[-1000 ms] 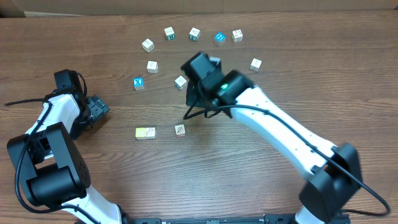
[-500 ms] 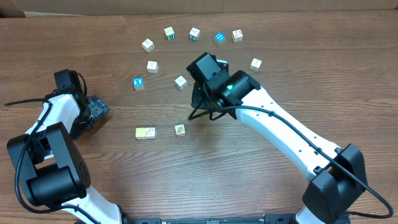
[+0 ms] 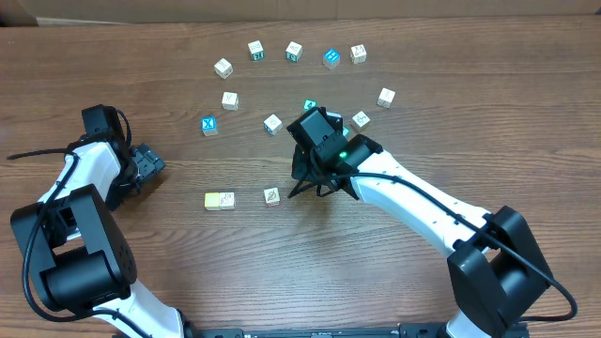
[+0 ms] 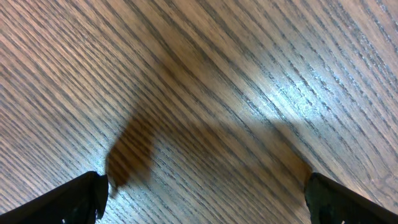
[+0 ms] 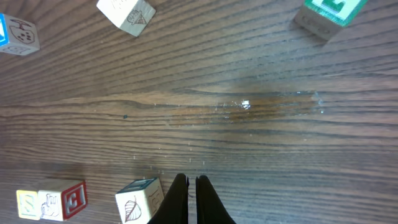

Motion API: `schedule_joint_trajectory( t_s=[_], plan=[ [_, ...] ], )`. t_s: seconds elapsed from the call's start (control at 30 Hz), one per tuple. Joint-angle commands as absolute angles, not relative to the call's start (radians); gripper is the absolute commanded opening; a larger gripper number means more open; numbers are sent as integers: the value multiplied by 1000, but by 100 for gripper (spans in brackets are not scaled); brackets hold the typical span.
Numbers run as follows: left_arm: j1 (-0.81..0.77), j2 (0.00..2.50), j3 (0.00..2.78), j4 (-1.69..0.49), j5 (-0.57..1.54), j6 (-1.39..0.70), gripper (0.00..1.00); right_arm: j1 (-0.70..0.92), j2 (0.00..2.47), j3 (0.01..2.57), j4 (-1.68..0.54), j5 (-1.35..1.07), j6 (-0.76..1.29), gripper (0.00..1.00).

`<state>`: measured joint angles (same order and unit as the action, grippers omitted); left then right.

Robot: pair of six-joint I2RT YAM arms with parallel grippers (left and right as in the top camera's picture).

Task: Form a horizontal line

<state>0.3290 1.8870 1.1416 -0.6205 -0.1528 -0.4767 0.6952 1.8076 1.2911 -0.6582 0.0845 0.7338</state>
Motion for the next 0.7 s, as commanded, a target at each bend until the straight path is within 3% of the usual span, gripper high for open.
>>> schedule_joint_trajectory(
  t_s=[0.0,0.67],
  plan=[
    [327,1905,1135,-627,-159,-479,100,699,1819,1248,-627,84,737,4],
    [327,1905,1135,-627,-159,-479,99,790,1987,1230,-524,19,831,4]
  ],
)
